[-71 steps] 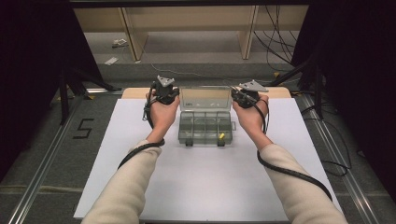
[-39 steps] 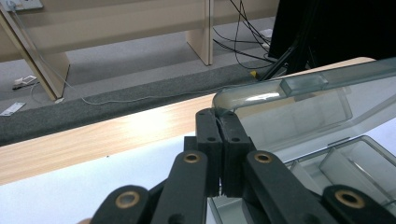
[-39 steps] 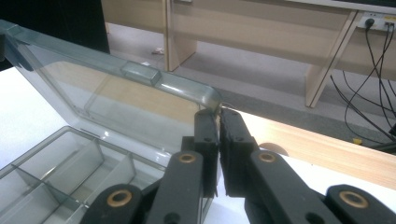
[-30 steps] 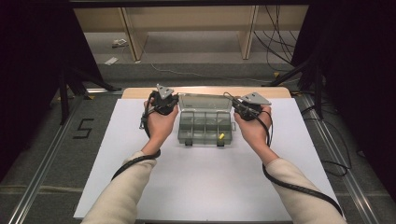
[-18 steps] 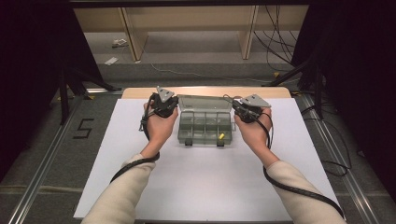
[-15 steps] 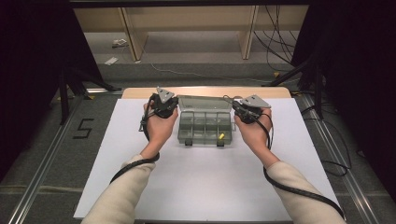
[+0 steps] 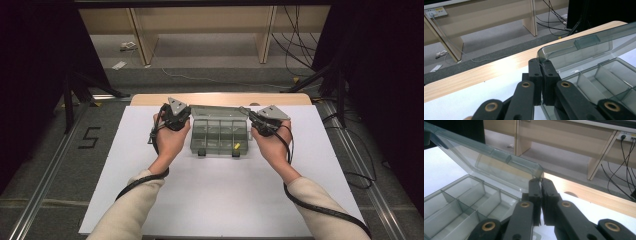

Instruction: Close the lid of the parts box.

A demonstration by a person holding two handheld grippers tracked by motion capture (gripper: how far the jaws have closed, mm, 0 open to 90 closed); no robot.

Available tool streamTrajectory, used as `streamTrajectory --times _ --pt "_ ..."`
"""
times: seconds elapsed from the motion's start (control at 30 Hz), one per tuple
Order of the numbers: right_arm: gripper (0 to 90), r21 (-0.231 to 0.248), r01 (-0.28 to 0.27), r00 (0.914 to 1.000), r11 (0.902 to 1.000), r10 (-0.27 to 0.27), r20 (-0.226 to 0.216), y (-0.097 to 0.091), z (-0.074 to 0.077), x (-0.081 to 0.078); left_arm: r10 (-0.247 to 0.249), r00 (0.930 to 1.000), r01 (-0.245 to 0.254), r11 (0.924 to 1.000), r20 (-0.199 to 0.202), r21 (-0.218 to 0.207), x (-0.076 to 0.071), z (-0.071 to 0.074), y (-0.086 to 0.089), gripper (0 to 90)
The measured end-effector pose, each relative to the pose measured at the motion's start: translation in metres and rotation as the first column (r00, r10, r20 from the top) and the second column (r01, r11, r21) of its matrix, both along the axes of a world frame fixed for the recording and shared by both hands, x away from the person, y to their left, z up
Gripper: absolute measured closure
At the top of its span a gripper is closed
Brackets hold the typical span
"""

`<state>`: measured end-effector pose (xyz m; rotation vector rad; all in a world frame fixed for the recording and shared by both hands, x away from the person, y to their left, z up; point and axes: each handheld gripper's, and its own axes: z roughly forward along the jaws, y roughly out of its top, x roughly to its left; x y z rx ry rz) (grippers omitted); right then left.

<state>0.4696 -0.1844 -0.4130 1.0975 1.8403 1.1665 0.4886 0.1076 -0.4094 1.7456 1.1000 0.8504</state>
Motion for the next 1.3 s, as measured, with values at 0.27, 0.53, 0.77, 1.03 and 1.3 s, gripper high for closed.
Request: streamTrajectory --times 0.27,0.53,0.77,1.03,1.3 --pt "87.9 -0.015 -0.005 0.9999 0.9999 0.006 0.01 -0.001 -0.003 -0.004 -0.01 0.9999 0.01 0.9999 0.009 0.004 -0.005 -0.003 0.001 87.3" --pt "87.7 -0.016 -0.011 0.9998 0.9998 0.011 0.016 -0.001 -0.006 -0.009 -0.019 0.9996 0.018 0.9996 0.021 0.022 -0.01 -0.007 0.001 87.0" --pt "86.5 -0.017 -0.022 0.9997 0.9996 0.023 0.012 -0.005 -0.007 -0.014 -0.03 0.9991 0.029 0.9987 0.029 0.042 -0.016 -0.011 0.002 86.6" --pt "84.4 -0.022 -0.043 0.9991 0.9988 0.043 0.006 -0.007 -0.011 -0.019 -0.044 0.9987 0.043 0.9981 0.026 0.043 -0.024 -0.018 0.004 86.2" --pt "81.6 -0.021 -0.059 0.9982 0.998 0.059 -0.012 -0.009 -0.017 -0.024 -0.066 0.9978 0.065 0.9962 0.012 0.059 -0.031 -0.025 0.006 85.8"
